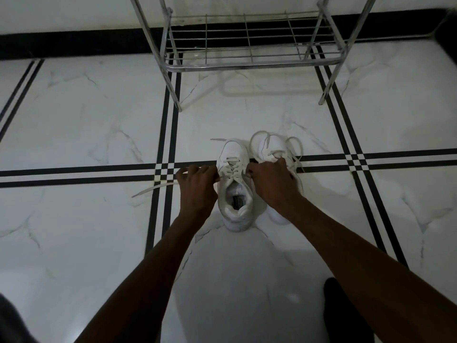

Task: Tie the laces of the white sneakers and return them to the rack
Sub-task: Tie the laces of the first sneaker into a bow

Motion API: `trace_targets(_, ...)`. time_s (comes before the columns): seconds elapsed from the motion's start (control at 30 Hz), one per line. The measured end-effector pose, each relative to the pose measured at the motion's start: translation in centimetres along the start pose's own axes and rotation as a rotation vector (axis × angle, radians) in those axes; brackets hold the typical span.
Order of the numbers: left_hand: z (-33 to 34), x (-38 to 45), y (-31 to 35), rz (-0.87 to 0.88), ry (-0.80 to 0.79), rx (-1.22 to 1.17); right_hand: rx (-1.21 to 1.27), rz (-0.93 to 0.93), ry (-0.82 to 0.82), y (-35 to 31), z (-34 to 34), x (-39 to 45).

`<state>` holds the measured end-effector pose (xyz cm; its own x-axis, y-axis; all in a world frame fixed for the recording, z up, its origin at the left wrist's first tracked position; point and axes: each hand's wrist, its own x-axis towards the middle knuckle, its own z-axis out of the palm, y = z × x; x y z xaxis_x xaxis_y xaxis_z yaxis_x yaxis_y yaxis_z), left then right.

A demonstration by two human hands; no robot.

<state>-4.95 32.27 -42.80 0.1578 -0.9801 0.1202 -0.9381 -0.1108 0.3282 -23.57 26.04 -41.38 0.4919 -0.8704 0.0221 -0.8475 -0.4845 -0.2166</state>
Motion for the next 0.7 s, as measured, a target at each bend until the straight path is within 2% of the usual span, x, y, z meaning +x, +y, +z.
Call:
trace_targets(0.13,0.1,-0.1,-0.4,-0.007,-0.071,-0.02,-0.151,0.019,-0.042,-1.6,-0.9,-1.5)
trace_targets(0.27,-0.2,0.4,-1.7,-0.086,-0.245,-0.395,-0.18,0.024,-0.171,-1.1,-1.2,-1.2)
trace_targets(0.37,-1.8,0.6,-2.1,-0.138,-0.329,-0.576,-0.141,0.036,-0.22,0.7,-0.5,-0.6)
trace_targets(0.43,-2.5,1.1,-1.9,-0.256,-0.362,-0.812,0.183,0.084,-0.216,1.3,-1.1,0.2)
trace_targets(0.53,-2.6,2.1,-0.9,-0.349,-0.341,-1.159,0.76,0.271,-0.225,0.8,-3.4,1.8)
trace_targets(0.63,-2.8,2.9,0.8,-0.373,-0.271,-1.266,1.222,0.404,-0.272,0.1,-4.2,2.6)
trace_targets(0.7,-2.8,3.2,1.9,-0.377,-0.214,-1.267,1.406,0.435,-0.254,-0.1,-3.9,2.9)
